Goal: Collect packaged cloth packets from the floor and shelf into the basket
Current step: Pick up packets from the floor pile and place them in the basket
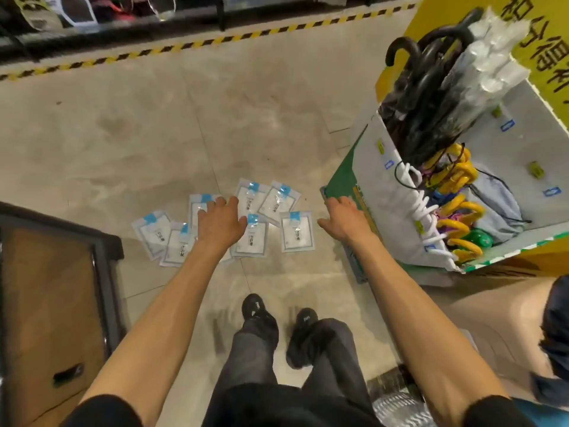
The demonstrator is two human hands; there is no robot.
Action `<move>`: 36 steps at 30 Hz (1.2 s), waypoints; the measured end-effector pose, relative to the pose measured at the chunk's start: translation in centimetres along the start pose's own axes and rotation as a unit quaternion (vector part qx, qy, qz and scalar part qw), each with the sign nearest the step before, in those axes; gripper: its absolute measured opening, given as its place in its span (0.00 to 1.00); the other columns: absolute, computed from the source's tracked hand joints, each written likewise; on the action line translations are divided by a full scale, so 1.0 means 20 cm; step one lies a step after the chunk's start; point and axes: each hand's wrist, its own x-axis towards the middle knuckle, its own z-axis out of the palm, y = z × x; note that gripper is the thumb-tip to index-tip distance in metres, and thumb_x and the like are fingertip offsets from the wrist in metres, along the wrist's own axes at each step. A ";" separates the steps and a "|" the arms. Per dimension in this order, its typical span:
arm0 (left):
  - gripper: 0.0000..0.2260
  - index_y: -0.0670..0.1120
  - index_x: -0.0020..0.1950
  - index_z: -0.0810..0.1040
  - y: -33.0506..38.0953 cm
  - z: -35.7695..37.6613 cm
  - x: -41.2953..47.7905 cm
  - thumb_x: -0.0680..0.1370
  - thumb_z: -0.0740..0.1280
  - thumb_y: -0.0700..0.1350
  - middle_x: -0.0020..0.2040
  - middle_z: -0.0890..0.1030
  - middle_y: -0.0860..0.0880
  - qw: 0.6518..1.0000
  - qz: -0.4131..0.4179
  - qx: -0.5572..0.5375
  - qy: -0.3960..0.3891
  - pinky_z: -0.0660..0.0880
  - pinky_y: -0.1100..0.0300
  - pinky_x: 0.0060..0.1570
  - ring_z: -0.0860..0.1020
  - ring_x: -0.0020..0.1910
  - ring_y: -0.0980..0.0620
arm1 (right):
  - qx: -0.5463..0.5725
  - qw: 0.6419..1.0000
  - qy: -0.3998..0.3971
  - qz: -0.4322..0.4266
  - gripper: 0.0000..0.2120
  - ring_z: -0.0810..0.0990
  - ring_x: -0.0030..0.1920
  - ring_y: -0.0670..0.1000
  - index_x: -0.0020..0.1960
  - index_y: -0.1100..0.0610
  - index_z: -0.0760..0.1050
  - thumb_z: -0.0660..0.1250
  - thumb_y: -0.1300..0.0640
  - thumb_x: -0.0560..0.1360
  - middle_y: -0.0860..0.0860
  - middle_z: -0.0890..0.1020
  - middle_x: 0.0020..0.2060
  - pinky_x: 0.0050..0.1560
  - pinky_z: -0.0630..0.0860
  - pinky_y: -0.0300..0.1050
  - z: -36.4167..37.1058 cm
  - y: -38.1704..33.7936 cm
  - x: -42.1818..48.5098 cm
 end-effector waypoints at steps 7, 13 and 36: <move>0.23 0.44 0.74 0.67 -0.07 0.38 0.41 0.83 0.60 0.55 0.68 0.72 0.39 0.999 -0.005 -0.015 -0.029 0.68 0.45 0.62 0.70 0.67 0.38 | 0.008 1.000 -0.016 0.019 0.28 0.68 0.68 0.63 0.75 0.58 0.64 0.63 0.46 0.80 0.61 0.70 0.69 0.65 0.69 0.56 0.33 0.06 0.45; 0.25 0.45 0.75 0.67 -0.18 0.94 0.94 0.82 0.61 0.56 0.69 0.72 0.39 0.999 -0.022 -0.018 -0.040 0.67 0.42 0.64 0.70 0.67 0.38 | 0.037 0.998 -0.022 0.039 0.28 0.69 0.68 0.62 0.75 0.58 0.63 0.63 0.47 0.80 0.60 0.69 0.69 0.63 0.71 0.57 0.85 0.23 1.01; 0.38 0.39 0.73 0.63 -0.50 2.98 2.20 0.74 0.75 0.58 0.69 0.69 0.36 0.952 -0.227 -0.205 -0.005 0.70 0.41 0.61 0.70 0.68 0.35 | 0.146 0.975 0.000 0.165 0.38 0.67 0.67 0.63 0.70 0.64 0.63 0.72 0.40 0.73 0.60 0.67 0.66 0.60 0.71 0.57 2.84 0.80 2.54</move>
